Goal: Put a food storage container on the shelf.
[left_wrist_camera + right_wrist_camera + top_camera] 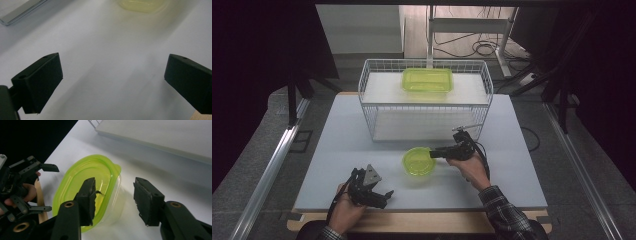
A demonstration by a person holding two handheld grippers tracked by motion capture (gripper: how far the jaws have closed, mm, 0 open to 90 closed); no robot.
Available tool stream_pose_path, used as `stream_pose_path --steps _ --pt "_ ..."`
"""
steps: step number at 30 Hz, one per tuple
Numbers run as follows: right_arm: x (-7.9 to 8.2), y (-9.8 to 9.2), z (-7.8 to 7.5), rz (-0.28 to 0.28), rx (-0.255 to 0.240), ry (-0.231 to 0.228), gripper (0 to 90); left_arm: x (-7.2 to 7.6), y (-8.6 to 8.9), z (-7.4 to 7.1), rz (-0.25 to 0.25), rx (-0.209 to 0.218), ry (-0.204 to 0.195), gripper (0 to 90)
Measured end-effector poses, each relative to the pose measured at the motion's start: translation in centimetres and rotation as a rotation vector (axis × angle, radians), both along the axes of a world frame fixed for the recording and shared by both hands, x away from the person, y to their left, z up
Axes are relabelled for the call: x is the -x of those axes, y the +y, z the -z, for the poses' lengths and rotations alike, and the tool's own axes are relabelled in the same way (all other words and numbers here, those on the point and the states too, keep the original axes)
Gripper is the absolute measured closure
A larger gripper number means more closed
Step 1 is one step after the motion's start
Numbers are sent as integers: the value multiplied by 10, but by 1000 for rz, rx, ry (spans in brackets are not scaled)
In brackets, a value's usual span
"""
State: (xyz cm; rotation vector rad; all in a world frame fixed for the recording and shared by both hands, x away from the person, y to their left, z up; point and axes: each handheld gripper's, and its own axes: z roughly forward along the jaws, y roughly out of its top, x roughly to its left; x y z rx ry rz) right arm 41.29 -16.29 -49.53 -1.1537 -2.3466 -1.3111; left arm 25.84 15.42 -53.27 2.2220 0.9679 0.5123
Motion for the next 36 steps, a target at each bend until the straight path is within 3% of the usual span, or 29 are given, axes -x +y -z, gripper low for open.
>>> stream_pose_path --steps 5,13,17,25,28,36 --pt "-3 4 6 -5 -3 51 597 0 0 0 3 -6 -1 15" --pt "-5 5 7 -5 -41 148 782 1 -2 1 9 -20 -4 15" --pt "-3 7 5 -9 -64 180 806 1 -2 1 10 -22 -7 16" --pt "-1 5 0 -4 -106 194 810 1 -2 1 11 -24 -11 15" --pt "0 3 -5 5 -111 179 810 1 -1 0 8 -21 -11 15" --pt "2 -7 -19 20 -154 162 810 0 4 -3 -12 30 4 21"
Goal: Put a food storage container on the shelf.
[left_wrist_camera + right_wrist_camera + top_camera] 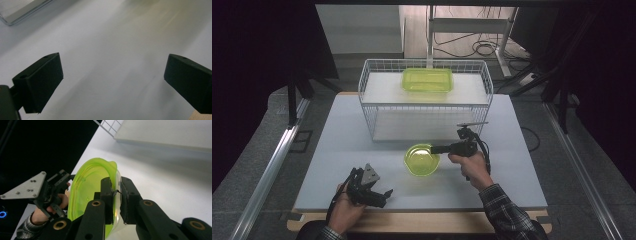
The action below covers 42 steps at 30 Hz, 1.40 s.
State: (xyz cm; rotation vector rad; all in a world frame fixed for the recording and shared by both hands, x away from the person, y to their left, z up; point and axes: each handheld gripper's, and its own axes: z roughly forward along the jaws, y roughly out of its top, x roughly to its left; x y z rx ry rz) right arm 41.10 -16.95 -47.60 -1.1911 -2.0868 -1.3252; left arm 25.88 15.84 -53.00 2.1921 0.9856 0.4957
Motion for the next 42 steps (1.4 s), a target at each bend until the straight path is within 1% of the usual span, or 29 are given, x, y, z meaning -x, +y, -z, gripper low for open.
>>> stream_pose_path --steps 5,8,14,17,22,24,30,34,42 --pt "1 -3 -10 15 -18 -3 809 -1 0 1 1 5 14 22" --pt "1 -5 -18 24 -33 -11 809 -1 -1 1 3 -2 20 22" --pt "1 -8 -31 37 -45 -16 809 -1 -1 2 3 -6 30 22" --pt "1 -9 -37 44 -52 -11 809 -1 -1 3 4 -9 34 22" --pt "-2 -12 -48 56 -69 -22 809 -2 -2 3 5 -11 34 21" --pt "-3 -13 -53 61 -71 -18 809 -2 -2 3 3 -8 35 21" --pt "-5 -15 -67 70 -83 -34 810 -2 -3 4 6 -14 39 20" --pt "-8 -17 -77 86 -88 -58 809 -2 -3 4 7 -18 37 19" --pt "-13 -22 -97 117 -110 -75 809 -2 -2 3 6 0 40 15"
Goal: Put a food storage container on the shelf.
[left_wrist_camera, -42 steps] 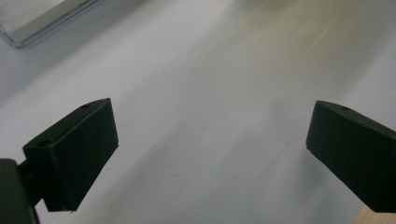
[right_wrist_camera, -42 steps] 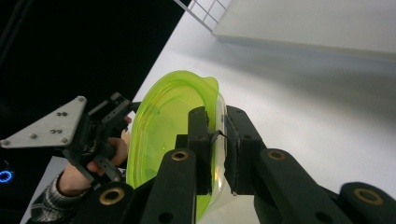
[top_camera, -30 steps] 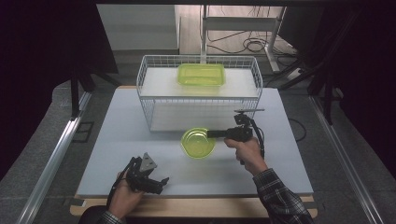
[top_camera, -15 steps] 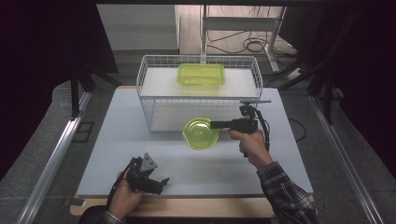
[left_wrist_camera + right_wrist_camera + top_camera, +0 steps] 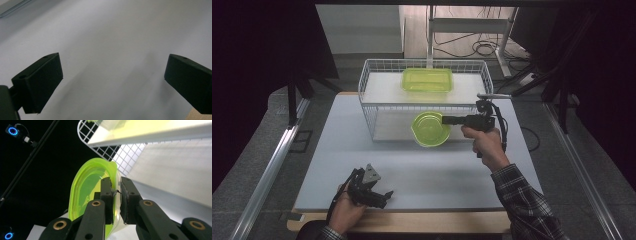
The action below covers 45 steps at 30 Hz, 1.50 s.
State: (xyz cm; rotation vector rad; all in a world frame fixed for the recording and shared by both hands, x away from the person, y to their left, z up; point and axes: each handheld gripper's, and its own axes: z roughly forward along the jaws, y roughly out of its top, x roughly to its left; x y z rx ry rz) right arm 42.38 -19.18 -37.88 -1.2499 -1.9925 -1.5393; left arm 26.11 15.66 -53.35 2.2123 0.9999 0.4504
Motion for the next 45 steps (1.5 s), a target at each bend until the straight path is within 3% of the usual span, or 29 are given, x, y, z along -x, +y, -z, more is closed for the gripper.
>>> stream_pose_path --steps 24,45 --pt "-9 -10 -50 40 -64 -38 810 -1 0 0 -2 6 2 14" --pt "-30 10 -93 82 -56 -91 810 -1 2 0 -1 14 9 14"
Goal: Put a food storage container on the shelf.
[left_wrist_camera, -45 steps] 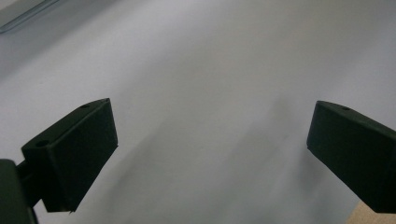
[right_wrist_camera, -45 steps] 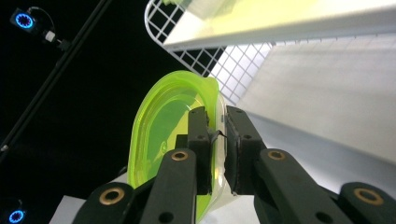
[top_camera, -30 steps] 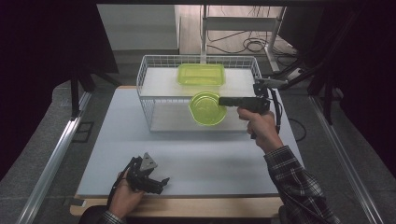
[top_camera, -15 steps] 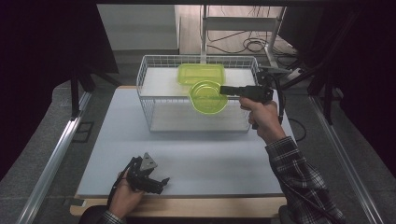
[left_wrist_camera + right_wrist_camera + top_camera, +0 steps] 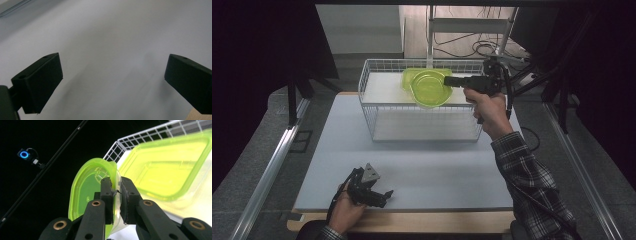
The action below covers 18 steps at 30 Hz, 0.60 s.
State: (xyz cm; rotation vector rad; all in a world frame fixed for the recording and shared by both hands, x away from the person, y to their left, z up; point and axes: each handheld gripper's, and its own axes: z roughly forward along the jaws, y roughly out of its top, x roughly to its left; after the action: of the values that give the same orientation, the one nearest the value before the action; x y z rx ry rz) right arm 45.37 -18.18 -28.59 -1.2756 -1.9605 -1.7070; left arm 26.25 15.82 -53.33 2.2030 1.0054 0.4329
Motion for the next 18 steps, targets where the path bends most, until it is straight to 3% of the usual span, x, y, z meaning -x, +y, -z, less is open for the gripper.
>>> stream_pose_path --steps 11,18 --pt "-17 10 -19 63 8 -28 810 0 1 0 -2 3 1 14" --pt "-29 16 -27 117 40 -46 810 1 2 -1 -5 5 1 14"
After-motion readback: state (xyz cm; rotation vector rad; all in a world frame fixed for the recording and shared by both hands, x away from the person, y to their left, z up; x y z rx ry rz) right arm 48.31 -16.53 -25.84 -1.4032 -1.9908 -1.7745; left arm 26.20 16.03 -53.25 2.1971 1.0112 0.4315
